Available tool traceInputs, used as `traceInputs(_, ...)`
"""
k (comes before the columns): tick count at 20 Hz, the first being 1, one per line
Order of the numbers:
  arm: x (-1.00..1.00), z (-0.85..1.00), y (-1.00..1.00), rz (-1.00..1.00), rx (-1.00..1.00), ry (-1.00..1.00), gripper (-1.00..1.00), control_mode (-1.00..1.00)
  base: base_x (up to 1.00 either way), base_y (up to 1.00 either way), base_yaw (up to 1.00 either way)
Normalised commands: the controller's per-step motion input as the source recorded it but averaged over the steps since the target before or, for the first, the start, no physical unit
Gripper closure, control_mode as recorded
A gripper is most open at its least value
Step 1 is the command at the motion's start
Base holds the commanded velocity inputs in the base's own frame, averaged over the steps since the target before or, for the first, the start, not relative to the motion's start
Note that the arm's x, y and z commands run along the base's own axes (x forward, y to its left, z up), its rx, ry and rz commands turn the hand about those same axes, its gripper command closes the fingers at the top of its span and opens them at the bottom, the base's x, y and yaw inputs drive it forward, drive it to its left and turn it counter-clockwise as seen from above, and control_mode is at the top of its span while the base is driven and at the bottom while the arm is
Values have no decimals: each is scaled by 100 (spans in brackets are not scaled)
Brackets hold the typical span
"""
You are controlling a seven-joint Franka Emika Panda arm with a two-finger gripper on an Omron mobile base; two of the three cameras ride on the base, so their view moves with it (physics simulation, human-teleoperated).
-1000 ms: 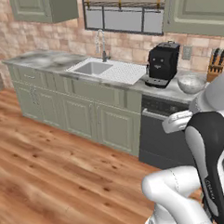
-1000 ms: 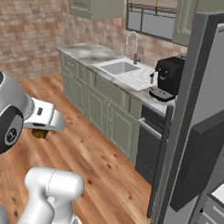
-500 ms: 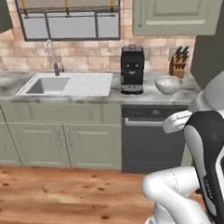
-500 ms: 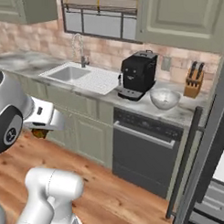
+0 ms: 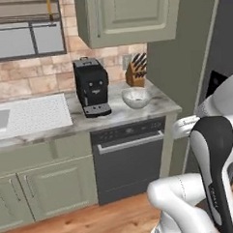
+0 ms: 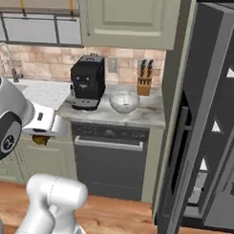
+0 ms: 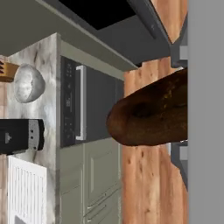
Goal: Take the shrimp, sweet potato, and mushroom from the freezer and place them in the bowl on the counter.
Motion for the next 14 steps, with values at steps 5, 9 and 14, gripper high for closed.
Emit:
traceInputs(5, 0, 0, 0, 0, 0, 0, 100, 100, 100, 1, -24)
traceInputs(9, 0, 0, 0, 0, 0, 0, 100, 100, 99, -3, 0)
traceInputs(14, 0, 0, 0, 0, 0, 0, 100, 100, 66, -12, 5)
